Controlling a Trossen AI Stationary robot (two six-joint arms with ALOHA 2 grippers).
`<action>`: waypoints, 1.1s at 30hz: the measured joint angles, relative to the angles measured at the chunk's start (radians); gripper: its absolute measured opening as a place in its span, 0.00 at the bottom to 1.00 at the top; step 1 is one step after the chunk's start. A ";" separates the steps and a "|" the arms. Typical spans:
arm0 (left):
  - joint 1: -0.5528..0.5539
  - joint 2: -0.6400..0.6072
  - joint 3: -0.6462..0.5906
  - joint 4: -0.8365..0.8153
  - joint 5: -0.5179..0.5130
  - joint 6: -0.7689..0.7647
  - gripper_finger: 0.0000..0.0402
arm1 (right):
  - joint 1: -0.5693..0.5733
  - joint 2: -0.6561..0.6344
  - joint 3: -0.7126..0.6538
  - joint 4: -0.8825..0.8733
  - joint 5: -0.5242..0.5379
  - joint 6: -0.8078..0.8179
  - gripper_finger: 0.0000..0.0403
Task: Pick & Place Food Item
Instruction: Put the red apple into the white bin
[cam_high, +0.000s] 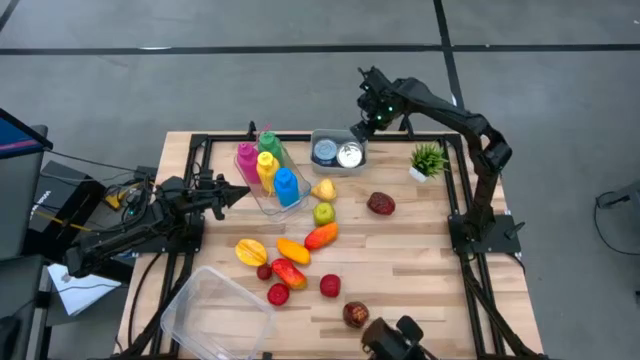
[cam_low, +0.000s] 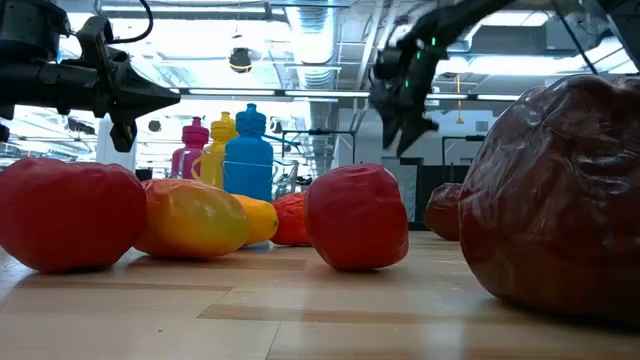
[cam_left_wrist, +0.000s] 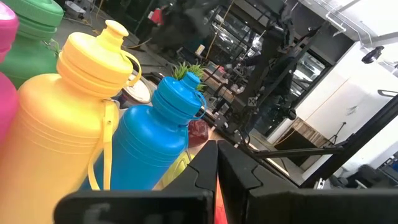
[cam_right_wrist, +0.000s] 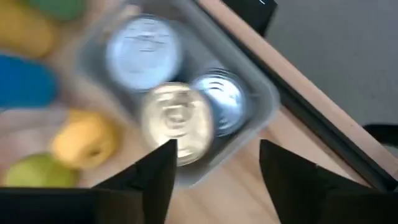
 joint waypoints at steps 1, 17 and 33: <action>0.000 0.000 0.000 0.000 0.000 0.000 0.00 | 0.012 -0.017 0.010 -0.015 -0.001 -0.002 0.56; 0.000 0.000 0.000 0.000 0.000 0.000 0.00 | 0.400 -0.597 -0.247 0.033 0.142 0.164 0.59; 0.000 0.000 0.000 0.000 0.000 0.000 0.00 | 0.755 -0.825 -0.947 0.225 0.291 0.616 0.59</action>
